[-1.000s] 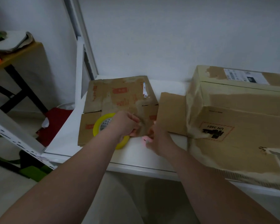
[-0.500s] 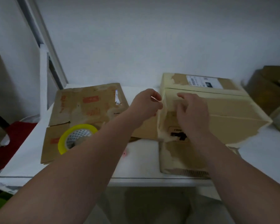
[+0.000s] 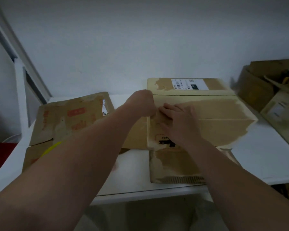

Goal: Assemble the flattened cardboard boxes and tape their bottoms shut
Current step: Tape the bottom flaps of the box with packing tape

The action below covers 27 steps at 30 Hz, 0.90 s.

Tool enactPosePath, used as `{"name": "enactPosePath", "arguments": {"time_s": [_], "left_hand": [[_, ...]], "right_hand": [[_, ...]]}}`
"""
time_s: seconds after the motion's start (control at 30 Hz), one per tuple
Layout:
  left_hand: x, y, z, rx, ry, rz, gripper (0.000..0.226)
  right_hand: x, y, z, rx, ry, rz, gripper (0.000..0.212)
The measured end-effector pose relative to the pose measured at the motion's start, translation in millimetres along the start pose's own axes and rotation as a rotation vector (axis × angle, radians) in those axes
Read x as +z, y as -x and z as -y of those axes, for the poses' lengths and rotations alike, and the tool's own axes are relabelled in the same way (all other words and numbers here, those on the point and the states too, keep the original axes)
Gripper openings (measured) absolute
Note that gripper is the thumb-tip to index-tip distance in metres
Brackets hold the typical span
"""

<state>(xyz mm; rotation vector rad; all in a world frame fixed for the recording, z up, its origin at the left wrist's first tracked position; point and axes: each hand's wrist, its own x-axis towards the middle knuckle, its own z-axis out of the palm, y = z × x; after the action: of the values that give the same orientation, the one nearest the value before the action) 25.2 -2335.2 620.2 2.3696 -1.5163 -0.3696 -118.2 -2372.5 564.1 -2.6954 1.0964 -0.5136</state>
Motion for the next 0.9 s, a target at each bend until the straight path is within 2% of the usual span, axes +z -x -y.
{"name": "enactPosePath", "arguments": {"time_s": [0.1, 0.17, 0.3, 0.4, 0.63, 0.77, 0.9], "left_hand": [[-6, -3, 7, -0.069, 0.018, 0.013, 0.035], [-6, 0, 13, -0.159, 0.154, 0.016, 0.043], [6, 12, 17, -0.385, 0.868, 0.192, 0.037], [17, 19, 11, -0.391, 1.107, 0.270, 0.035], [38, 32, -17, -0.367, 1.219, 0.403, 0.045], [45, 36, -27, -0.380, 1.134, 0.328, 0.037], [43, 38, -33, -0.399, 1.020, 0.174, 0.019]], "right_hand": [[0, 1, -2, -0.005, -0.025, -0.005, 0.054], [0, 1, -3, -0.002, -0.061, -0.013, 0.057], [-5, 3, -9, 0.020, -0.076, -0.023, 0.060], [-14, 9, -16, 0.044, -0.023, -0.024, 0.063], [-31, 30, -34, 0.073, 0.127, 0.039, 0.046], [-28, 37, -35, 0.049, 0.249, 0.082, 0.047], [-22, 47, -34, 0.026, 0.260, 0.030, 0.040]]}}
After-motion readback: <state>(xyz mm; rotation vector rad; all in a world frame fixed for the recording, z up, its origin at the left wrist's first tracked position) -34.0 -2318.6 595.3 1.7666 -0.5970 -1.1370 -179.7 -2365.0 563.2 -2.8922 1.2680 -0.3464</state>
